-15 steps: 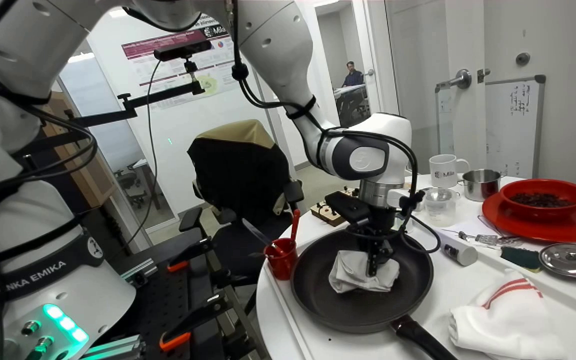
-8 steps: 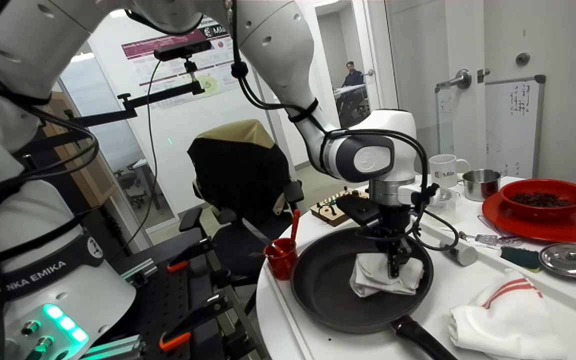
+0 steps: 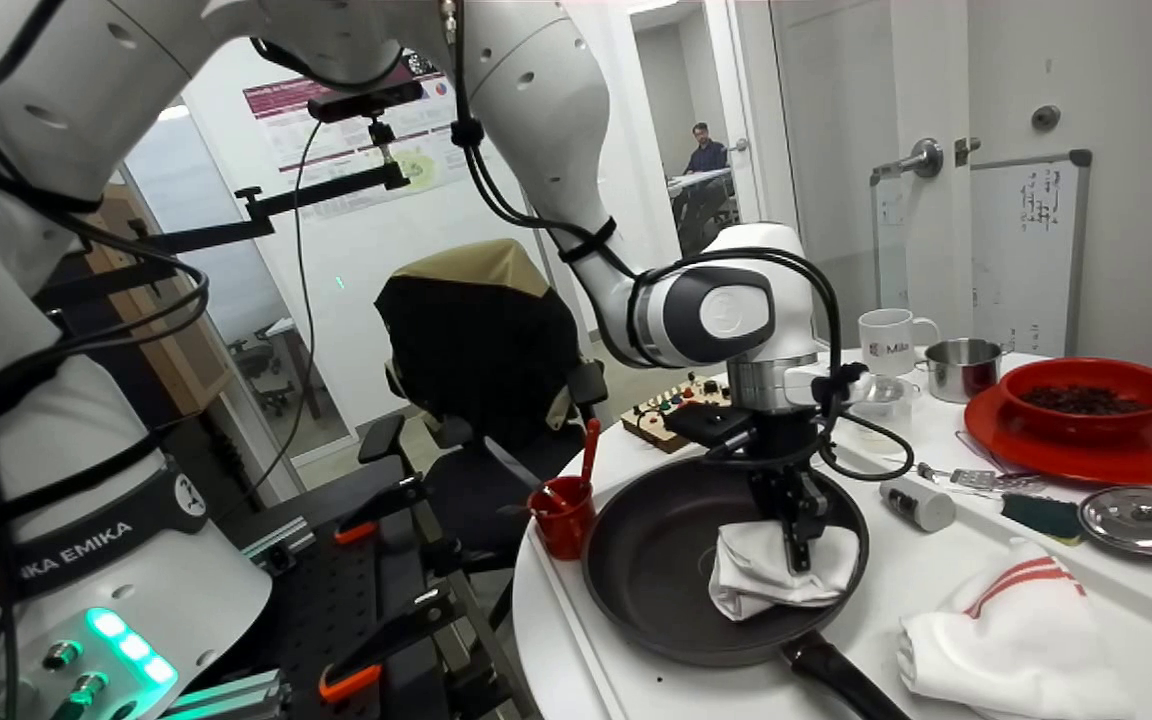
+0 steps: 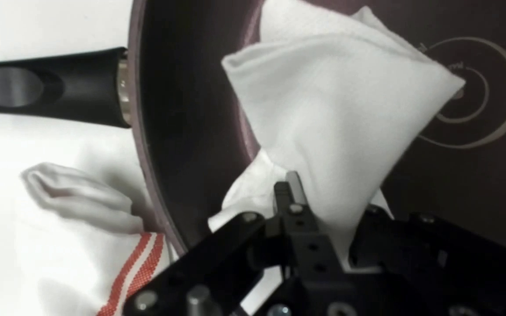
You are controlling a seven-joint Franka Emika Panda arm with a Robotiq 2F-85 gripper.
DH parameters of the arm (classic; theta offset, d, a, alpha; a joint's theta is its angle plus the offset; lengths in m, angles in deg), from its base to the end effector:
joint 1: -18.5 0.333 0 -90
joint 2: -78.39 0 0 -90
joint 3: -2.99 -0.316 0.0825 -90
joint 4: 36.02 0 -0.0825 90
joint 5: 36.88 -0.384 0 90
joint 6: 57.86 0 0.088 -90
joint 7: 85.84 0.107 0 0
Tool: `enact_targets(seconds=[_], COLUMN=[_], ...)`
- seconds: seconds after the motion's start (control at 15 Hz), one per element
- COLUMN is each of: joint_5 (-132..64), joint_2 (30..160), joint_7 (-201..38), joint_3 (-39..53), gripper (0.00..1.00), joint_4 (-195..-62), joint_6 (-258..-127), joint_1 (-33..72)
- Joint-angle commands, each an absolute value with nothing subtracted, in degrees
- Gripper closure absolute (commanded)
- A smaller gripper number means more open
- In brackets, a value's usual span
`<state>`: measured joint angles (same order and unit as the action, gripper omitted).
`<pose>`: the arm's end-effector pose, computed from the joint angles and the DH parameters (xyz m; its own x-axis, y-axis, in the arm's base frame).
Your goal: Wipe the pan with the white cloth
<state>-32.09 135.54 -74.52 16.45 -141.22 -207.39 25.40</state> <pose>0.5712 -0.0727 -0.0159 0.9701 -0.1704 -0.1728 -0.1220 -0.9580 0.2597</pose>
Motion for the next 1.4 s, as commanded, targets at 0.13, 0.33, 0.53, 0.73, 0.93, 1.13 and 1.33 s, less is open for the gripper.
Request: enact_targets(seconds=[0.13,0.33,0.53,0.73,0.93,1.13,1.33], joint_5=[-28.44,-27.74,-27.22,-26.40,-26.27,-26.58,-26.69], joint_2=[135.09,134.82,134.38,134.09,134.32,134.83,135.35], joint_7=[-70.13,-70.83,-72.53,-73.42,-73.94,-73.79,-73.32], joint_3=[20.69,20.50,18.76,16.74,14.38,12.42,11.12], gripper=[0.91,0.91,0.91,0.91,0.91,0.91,0.91], joint_4=[-144.58,-145.84,-145.96,-145.53,-144.65,-143.84,-142.99], joint_6=[-208.13,-205.77,-200.63,-194.94,-190.53,-188.13,-187.12], joint_1=[28.59,28.63,28.05,27.85,27.54,27.53,27.80])
